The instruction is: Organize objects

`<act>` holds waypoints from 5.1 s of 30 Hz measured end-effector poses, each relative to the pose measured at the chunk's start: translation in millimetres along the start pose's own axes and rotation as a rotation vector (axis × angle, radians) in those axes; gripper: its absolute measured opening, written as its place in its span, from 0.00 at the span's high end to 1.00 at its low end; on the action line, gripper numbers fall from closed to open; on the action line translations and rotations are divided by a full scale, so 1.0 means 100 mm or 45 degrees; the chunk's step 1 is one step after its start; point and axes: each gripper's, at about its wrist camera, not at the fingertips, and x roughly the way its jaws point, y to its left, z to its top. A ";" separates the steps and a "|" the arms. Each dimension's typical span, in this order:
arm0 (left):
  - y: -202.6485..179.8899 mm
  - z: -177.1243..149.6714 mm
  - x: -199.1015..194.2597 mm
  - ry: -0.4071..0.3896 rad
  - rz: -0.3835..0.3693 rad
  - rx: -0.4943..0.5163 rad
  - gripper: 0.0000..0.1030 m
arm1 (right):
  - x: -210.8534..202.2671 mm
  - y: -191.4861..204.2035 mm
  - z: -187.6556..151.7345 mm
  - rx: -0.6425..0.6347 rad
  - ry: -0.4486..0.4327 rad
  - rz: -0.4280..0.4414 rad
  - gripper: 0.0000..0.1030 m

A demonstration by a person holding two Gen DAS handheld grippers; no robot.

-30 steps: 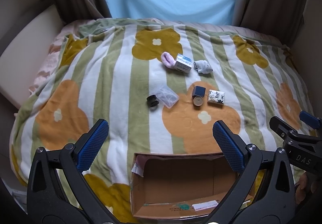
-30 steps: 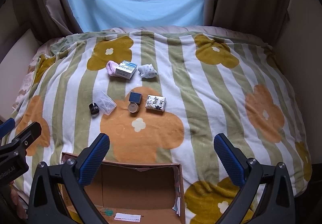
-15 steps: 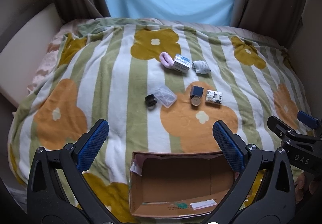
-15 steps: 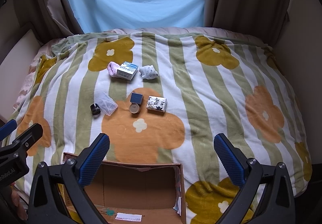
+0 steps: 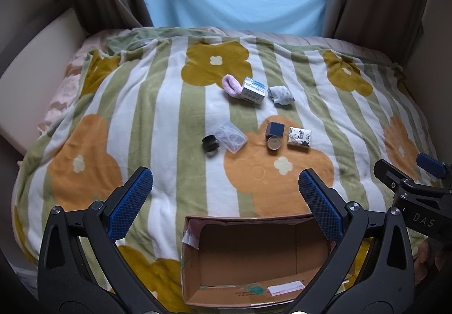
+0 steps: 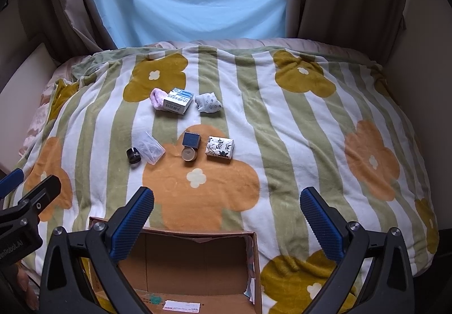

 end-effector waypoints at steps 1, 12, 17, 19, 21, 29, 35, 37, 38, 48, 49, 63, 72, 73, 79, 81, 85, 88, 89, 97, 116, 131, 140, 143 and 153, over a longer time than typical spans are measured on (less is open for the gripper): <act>-0.01 0.00 0.00 -0.001 0.001 0.003 0.00 | 0.00 0.00 0.00 -0.001 0.000 0.001 0.01; -0.02 0.02 0.02 -0.002 0.005 0.013 0.00 | 0.00 0.04 0.06 -0.002 0.004 0.002 0.01; -0.02 0.02 0.02 -0.002 0.004 0.013 0.00 | 0.01 0.04 0.05 -0.002 0.004 0.004 0.01; -0.03 0.02 0.02 -0.003 0.003 0.015 0.00 | 0.01 0.05 0.06 -0.001 0.004 0.004 0.01; -0.03 0.02 0.04 -0.006 -0.001 0.031 0.00 | 0.02 0.05 0.07 -0.001 0.005 0.003 0.01; -0.02 0.16 0.28 -0.030 -0.020 0.181 0.00 | 0.14 0.01 0.18 -0.004 0.015 -0.012 0.00; 0.02 0.36 0.61 -0.003 -0.086 0.293 0.00 | 0.44 -0.13 0.35 0.018 0.055 0.013 0.00; 0.03 0.42 0.76 0.012 -0.106 0.336 0.00 | 0.57 -0.15 0.42 0.019 0.072 0.006 0.00; 0.03 0.45 0.84 0.017 -0.111 0.361 0.00 | 0.64 -0.18 0.45 0.021 0.076 0.001 0.00; 0.01 0.55 2.13 0.151 -0.210 0.514 0.00 | 1.75 -0.24 0.63 0.062 0.256 0.007 0.00; -0.01 0.54 2.26 0.160 -0.212 0.531 0.00 | 1.86 -0.23 0.64 0.068 0.269 0.001 0.00; -0.19 0.20 3.51 0.240 -0.175 0.696 0.01 | 3.00 -0.05 0.52 0.085 0.417 -0.035 0.01; -0.20 0.16 3.66 0.266 -0.222 0.690 0.19 | 3.15 -0.02 0.47 0.072 0.435 -0.024 0.21; -0.21 0.16 3.66 0.264 -0.218 0.697 0.19 | 3.15 -0.02 0.46 0.072 0.436 -0.019 0.24; -0.19 0.15 3.63 0.257 -0.237 0.699 0.20 | 3.11 0.02 0.47 0.029 0.422 -0.021 0.41; -0.19 0.15 3.62 0.256 -0.245 0.696 0.20 | 3.09 0.03 0.46 0.007 0.415 -0.035 0.41; -0.21 0.19 3.56 0.240 -0.257 0.689 0.20 | 3.01 0.00 0.44 -0.012 0.397 -0.048 0.42; -0.23 0.23 3.48 0.213 -0.270 0.686 0.20 | 2.89 -0.05 0.45 -0.026 0.370 -0.062 0.42; -0.24 0.25 3.44 0.212 -0.279 0.685 0.20 | 2.84 -0.07 0.46 -0.030 0.357 -0.070 0.42; -0.25 0.41 3.02 0.142 -0.254 0.656 0.20 | 2.37 0.07 0.65 -0.082 0.254 -0.080 0.43; -0.17 0.07 1.08 -0.019 -0.173 0.482 0.20 | 0.98 0.06 0.37 -0.206 0.092 0.092 0.43; -0.09 -1.26 0.81 0.236 -0.107 0.219 0.20 | 0.67 0.12 -0.88 -0.293 0.313 0.382 0.42; -0.22 -1.86 1.04 0.361 -0.065 0.212 0.20 | 0.95 0.23 -1.40 -0.334 0.425 0.403 0.42; -0.23 -1.87 1.04 0.351 -0.055 0.217 0.20 | 0.94 0.23 -1.41 -0.362 0.400 0.397 0.42; -0.22 -1.71 0.99 0.346 -0.031 0.284 0.18 | 1.02 0.15 -1.31 -0.308 0.447 0.429 0.42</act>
